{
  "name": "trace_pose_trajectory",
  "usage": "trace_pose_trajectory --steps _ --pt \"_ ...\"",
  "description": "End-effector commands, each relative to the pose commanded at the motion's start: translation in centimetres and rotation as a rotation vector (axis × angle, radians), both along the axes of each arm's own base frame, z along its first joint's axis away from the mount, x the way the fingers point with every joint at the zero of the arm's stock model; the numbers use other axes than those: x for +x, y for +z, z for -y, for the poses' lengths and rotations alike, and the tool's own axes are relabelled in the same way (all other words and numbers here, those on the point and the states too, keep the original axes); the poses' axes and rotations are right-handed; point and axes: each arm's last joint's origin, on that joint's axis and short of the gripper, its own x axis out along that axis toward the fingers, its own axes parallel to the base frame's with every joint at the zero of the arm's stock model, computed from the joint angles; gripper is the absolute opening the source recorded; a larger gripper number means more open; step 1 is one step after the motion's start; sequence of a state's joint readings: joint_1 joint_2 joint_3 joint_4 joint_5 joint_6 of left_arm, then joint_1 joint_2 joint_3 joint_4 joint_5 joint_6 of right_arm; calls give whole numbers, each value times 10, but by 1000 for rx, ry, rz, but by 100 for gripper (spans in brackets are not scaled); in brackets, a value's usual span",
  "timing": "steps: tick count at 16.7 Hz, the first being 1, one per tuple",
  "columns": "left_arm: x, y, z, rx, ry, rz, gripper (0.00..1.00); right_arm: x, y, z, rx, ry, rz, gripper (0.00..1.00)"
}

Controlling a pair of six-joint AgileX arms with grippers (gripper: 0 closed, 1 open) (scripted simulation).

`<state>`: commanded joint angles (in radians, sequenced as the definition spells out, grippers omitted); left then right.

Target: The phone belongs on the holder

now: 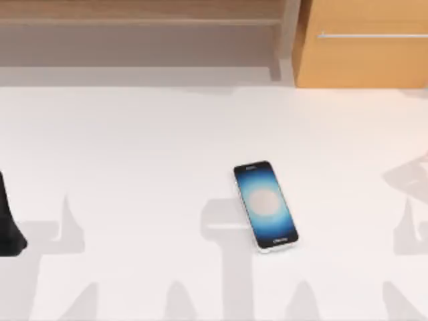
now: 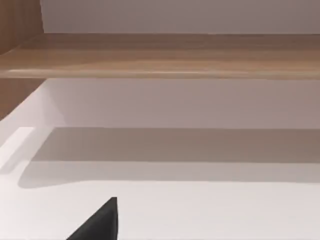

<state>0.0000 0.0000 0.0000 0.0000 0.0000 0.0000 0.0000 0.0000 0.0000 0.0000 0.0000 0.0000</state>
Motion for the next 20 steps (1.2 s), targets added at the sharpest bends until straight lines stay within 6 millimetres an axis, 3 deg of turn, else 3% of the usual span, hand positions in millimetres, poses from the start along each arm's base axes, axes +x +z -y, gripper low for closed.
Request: trace_pose_trajectory --steps 5,10,12,15,17,20 --pt "0 0 0 0 0 0 100 0 13 -1 3 12 -25 100" --pt "0 0 0 0 0 0 100 17 70 -9 11 56 -181 100" --pt "0 0 0 0 0 0 100 39 93 -16 12 81 -300 100" --pt "0 0 0 0 0 0 100 90 114 -35 6 124 -539 100" --pt "0 0 0 0 0 0 100 130 114 -54 -5 151 -714 100" --pt "0 0 0 0 0 0 100 182 99 -92 -33 185 -961 100"
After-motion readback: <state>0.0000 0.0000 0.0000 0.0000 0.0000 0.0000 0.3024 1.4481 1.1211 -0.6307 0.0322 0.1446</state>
